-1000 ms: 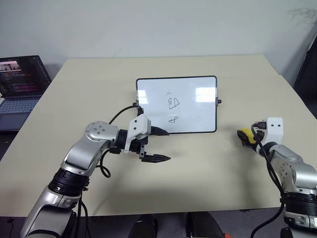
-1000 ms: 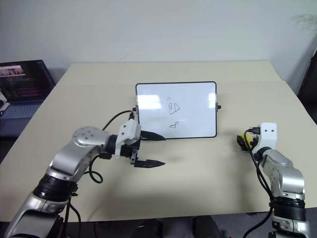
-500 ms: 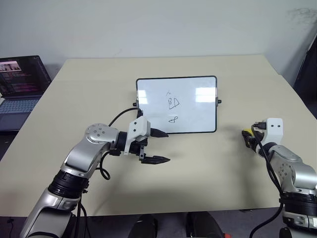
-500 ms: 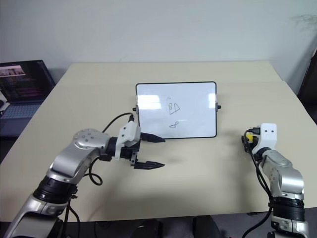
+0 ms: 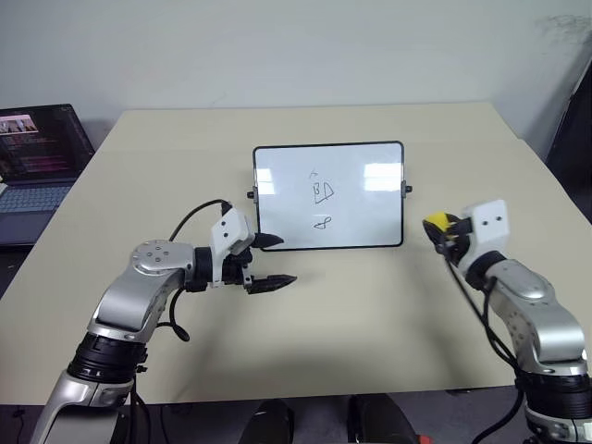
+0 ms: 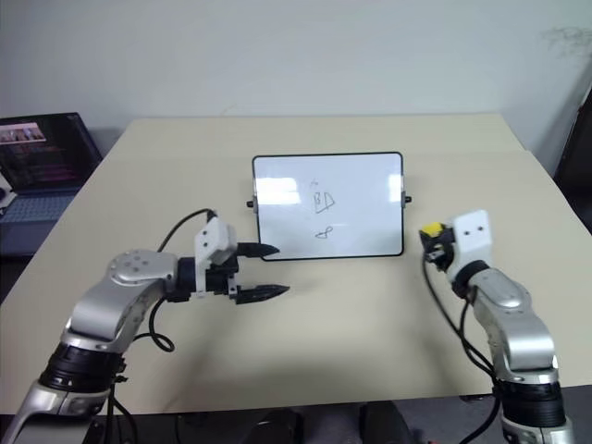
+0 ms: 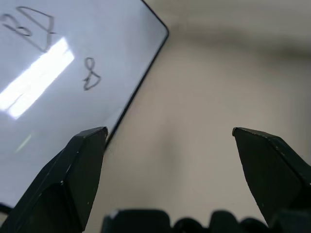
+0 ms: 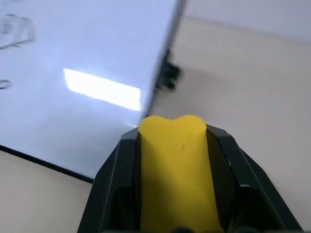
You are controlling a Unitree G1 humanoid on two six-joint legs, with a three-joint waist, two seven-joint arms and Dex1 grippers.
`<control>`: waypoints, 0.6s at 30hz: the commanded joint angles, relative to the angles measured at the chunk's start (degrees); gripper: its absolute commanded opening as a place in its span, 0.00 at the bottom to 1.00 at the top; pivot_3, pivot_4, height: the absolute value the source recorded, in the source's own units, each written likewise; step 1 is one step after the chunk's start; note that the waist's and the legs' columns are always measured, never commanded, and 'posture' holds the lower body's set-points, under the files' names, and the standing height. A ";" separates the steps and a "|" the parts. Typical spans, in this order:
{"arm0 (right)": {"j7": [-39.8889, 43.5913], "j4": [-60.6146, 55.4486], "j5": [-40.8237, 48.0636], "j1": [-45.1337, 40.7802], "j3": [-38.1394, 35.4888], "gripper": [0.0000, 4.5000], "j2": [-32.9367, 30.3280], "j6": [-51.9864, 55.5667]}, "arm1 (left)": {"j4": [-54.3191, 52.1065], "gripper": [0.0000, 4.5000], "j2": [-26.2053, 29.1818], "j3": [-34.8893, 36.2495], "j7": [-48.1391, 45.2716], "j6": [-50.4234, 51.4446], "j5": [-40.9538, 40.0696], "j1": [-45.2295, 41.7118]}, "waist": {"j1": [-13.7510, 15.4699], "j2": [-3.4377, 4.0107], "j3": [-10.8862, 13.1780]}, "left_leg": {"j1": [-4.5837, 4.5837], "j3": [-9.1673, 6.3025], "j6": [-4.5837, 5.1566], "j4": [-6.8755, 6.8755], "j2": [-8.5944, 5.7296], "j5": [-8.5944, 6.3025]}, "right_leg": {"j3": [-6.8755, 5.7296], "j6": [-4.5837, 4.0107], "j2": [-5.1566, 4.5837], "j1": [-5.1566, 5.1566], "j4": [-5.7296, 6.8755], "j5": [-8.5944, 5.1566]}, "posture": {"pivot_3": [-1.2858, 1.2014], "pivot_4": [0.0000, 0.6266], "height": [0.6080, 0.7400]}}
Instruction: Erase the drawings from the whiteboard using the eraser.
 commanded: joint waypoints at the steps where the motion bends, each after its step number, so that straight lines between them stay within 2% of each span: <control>1: 0.98 1.51 -4.91 -6.25 6.27 0.33 1.51 -5.71 | 0.49 1.00 0.12 3.24 3.13 1.31 -0.31 -2.28 | -0.05 0.00 0.00 | 0.02 0.02 -0.01 0.00 0.00 0.00 | 0.00 0.00 0.01 0.00 0.01 0.00 | 0.52 0.24 1.00; 7: 1.24 18.96 -12.56 -23.63 15.51 0.33 9.10 -11.59 | 1.12 1.00 0.25 3.22 8.26 5.23 1.53 -5.22 | -0.31 -0.02 0.00 | 0.01 0.12 -0.04 0.01 0.03 0.02 | 0.07 -0.05 0.04 -0.11 0.06 0.04 | 0.52 0.24 1.00; 13: 0.94 32.56 -15.14 -36.06 16.30 0.33 14.70 -12.23 | 0.99 1.00 0.25 2.77 11.30 7.08 2.65 -7.20 | -0.44 -0.13 -0.07 | -0.83 0.08 -0.27 0.11 0.02 0.15 | 0.03 -0.14 0.00 -0.98 0.21 0.13 | 0.52 0.24 1.00; 18: 1.32 41.52 -17.39 -42.25 17.22 0.33 17.90 -14.76 | 0.54 1.00 0.06 2.97 13.24 8.38 3.10 -8.15 | -0.90 -0.13 -0.07 | -0.88 0.18 -0.29 0.06 0.01 0.14 | 0.08 -0.14 -0.05 -1.08 0.18 0.13 | 0.52 0.24 1.00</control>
